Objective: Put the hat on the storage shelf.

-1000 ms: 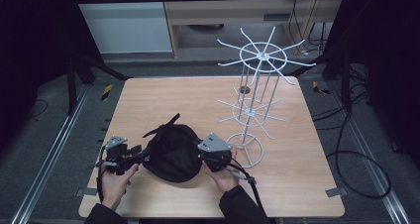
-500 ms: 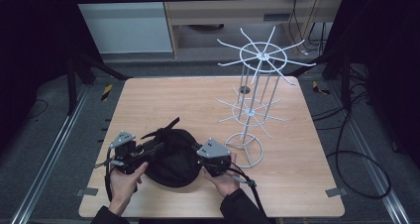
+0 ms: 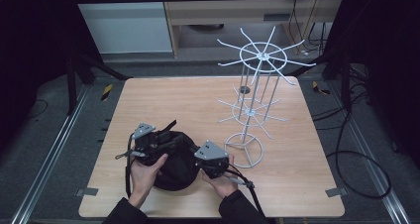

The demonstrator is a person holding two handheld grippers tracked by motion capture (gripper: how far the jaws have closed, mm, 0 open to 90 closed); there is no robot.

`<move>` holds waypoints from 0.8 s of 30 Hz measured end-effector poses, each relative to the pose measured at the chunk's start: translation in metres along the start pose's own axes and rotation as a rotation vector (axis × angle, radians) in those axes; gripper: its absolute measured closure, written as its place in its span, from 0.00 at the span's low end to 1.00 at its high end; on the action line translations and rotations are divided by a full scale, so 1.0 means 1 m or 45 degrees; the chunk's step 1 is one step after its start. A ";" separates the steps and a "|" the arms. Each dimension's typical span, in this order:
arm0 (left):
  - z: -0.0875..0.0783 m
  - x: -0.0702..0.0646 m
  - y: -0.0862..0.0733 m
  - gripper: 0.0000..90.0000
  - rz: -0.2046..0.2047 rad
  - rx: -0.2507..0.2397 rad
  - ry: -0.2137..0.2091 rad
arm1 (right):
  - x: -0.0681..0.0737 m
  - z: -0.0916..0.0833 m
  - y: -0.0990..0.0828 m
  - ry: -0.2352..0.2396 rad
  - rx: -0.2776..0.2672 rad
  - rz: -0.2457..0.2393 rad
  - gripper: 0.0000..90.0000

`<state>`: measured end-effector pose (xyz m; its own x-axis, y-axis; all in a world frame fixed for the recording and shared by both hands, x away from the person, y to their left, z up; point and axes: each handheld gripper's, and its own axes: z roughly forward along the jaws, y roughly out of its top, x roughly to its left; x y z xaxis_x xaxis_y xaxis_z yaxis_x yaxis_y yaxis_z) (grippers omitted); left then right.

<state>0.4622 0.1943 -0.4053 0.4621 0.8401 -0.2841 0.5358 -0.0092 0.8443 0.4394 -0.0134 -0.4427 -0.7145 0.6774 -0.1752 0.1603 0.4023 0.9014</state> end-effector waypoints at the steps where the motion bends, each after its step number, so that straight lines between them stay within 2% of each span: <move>1: 0.003 -0.002 0.001 0.44 -0.006 0.001 0.016 | 0.000 0.000 0.000 0.002 0.003 0.001 0.95; 3: 0.005 -0.002 0.001 0.43 -0.012 0.001 0.021 | 0.001 0.000 -0.001 0.004 0.002 -0.002 0.95; 5: 0.007 -0.004 0.000 0.40 -0.010 0.004 0.042 | 0.002 0.001 -0.002 0.014 -0.002 -0.009 0.95; 7: 0.009 -0.008 -0.002 0.39 0.008 0.012 0.085 | 0.003 0.001 -0.002 0.011 -0.005 -0.014 0.95; 9: 0.008 -0.008 -0.004 0.38 0.008 0.007 0.095 | 0.003 0.001 -0.001 0.007 -0.014 -0.018 0.95; 13: 0.008 -0.008 -0.006 0.36 -0.008 0.012 0.099 | 0.005 0.002 -0.001 -0.005 -0.019 -0.012 0.95; 17: 0.010 -0.006 -0.007 0.34 -0.058 0.038 0.080 | 0.006 0.002 -0.002 0.015 -0.033 -0.010 0.95; 18: 0.012 -0.005 -0.008 0.37 -0.063 0.032 0.082 | 0.009 0.003 -0.001 0.041 -0.047 -0.019 0.95; 21: 0.013 -0.004 -0.008 0.43 -0.064 0.033 0.090 | 0.012 0.004 0.000 0.049 -0.041 -0.033 0.95; 22: 0.012 -0.003 -0.008 0.51 -0.068 0.035 0.082 | 0.012 0.006 0.000 0.065 -0.029 -0.026 0.95; 24: 0.009 -0.001 -0.007 0.58 -0.080 0.031 0.062 | 0.011 0.007 -0.001 0.085 -0.027 -0.012 0.94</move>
<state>0.4643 0.1881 -0.4152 0.3924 0.8649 -0.3129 0.5799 0.0314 0.8141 0.4356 -0.0020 -0.4480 -0.7596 0.6309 -0.1579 0.1394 0.3951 0.9080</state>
